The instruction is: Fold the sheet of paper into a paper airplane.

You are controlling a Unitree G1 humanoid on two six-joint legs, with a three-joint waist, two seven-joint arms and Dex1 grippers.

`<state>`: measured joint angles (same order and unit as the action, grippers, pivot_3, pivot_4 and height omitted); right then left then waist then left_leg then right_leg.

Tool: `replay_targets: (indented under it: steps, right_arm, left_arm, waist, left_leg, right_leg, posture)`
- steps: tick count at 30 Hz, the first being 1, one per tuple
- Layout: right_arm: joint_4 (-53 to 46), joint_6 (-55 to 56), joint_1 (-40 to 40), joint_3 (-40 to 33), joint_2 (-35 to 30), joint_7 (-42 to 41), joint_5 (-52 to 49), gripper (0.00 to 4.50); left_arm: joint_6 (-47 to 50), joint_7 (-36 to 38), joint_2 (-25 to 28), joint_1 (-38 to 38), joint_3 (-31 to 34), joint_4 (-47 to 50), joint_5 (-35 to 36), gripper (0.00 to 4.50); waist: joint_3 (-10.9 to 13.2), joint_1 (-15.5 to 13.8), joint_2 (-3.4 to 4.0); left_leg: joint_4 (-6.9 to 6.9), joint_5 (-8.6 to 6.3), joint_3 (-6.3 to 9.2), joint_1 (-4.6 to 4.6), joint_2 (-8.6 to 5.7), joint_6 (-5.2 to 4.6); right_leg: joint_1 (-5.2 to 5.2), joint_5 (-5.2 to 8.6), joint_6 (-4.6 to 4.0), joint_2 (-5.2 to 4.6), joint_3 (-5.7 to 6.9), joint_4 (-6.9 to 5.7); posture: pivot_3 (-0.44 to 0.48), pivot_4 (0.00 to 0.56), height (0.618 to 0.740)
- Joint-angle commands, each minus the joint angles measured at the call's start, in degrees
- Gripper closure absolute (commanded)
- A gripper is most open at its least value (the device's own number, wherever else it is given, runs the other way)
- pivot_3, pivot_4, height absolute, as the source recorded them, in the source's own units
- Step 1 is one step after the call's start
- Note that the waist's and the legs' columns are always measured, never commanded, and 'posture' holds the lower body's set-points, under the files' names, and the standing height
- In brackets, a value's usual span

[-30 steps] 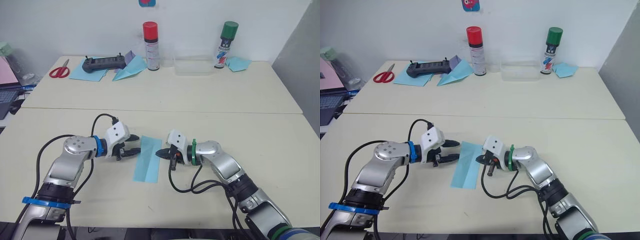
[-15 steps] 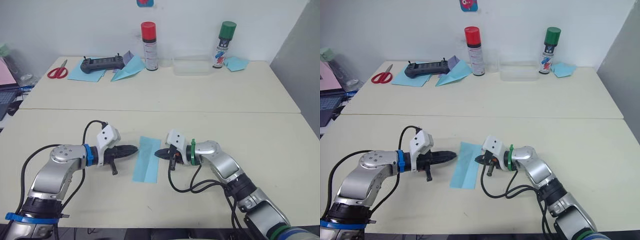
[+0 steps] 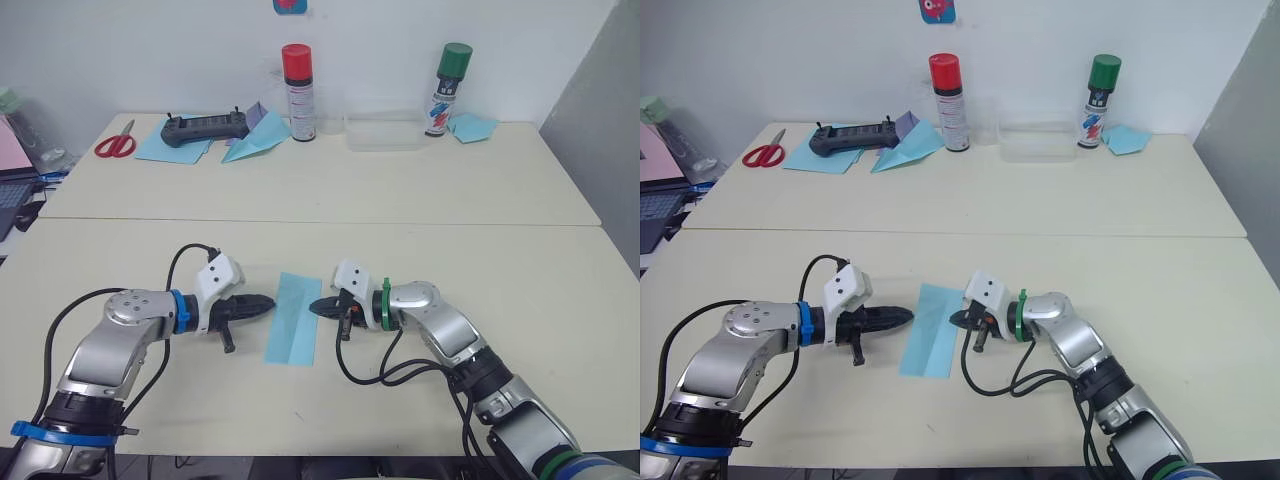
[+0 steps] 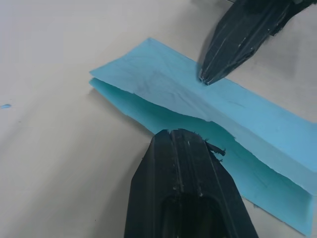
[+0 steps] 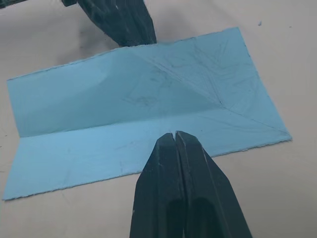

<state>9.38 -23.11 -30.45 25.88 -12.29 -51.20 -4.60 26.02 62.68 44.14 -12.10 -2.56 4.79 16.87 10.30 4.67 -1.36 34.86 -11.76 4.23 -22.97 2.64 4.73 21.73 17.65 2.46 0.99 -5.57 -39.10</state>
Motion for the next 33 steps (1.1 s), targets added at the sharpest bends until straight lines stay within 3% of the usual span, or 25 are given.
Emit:
replay_targets:
  steps: [1,6,16,19,29,33]
  right_arm:
    - [1.1,-1.8,0.5,0.7,0.2,-0.1,0.6,4.50]
    - [1.3,-2.4,0.0,0.3,0.5,-0.2,0.4,4.50]
    - [1.3,-3.4,-0.2,-1.0,0.9,0.6,0.2,4.50]
    - [-1.8,-9.1,-0.4,-3.8,0.8,0.2,-3.1,3.93]
    - [-10.4,-26.0,-1.8,-11.4,-2.6,2.5,-10.9,0.51]
    - [-13.2,-46.5,-5.8,-21.2,3.6,7.2,-21.3,0.51]
  left_arm:
    - [-0.8,-0.3,-1.4,-3.2,-1.2,-0.3,-0.2,4.48]
    - [-0.3,-1.1,-4.3,-6.9,-2.1,-1.0,0.5,4.48]
    - [0.0,-0.1,-4.4,-7.2,-2.9,-0.9,0.7,4.48]
    - [-0.5,-0.2,-4.6,-7.3,-3.5,-1.2,0.6,4.50]
    - [-2.4,0.2,-4.6,-7.6,-4.3,-2.5,-0.2,4.50]
    - [-3.1,0.1,-5.1,-7.6,-4.5,-2.4,-0.3,4.50]
  waist:
    - [0.0,0.0,0.00]
    - [0.0,0.0,-0.01]
    - [0.0,0.2,-0.01]
    - [0.0,0.1,-0.01]
    - [0.0,-0.5,-0.02]
    - [0.1,-0.5,0.00]
  left_leg:
    - [0.00,0.00,0.01,0.00,0.00,0.00]
    - [0.02,0.00,0.01,-0.01,0.00,0.00]
    - [0.01,0.00,0.02,0.00,0.00,0.00]
    - [0.03,0.00,0.02,0.00,0.00,0.00]
    - [0.03,0.00,0.03,-0.06,-0.05,0.00]
    - [0.02,0.00,0.04,-0.10,-0.03,0.00]
  right_leg:
    - [0.00,0.00,0.00,0.00,0.02,0.00]
    - [-0.01,-0.01,0.00,0.01,0.01,-0.01]
    - [-0.01,-0.01,0.00,0.02,0.01,-0.02]
    - [-0.01,-0.01,0.01,0.02,0.01,-0.03]
    - [0.01,-0.01,0.01,-0.02,0.02,0.00]
    - [0.06,-0.02,-0.01,-0.01,0.02,-0.04]
  posture:
    - [0.000,0.150,0.740]
    - [0.000,0.150,0.740]
    - [0.000,0.150,0.740]
    - [0.000,0.150,0.740]
    - [0.000,0.150,0.740]
    - [0.000,0.150,0.740]
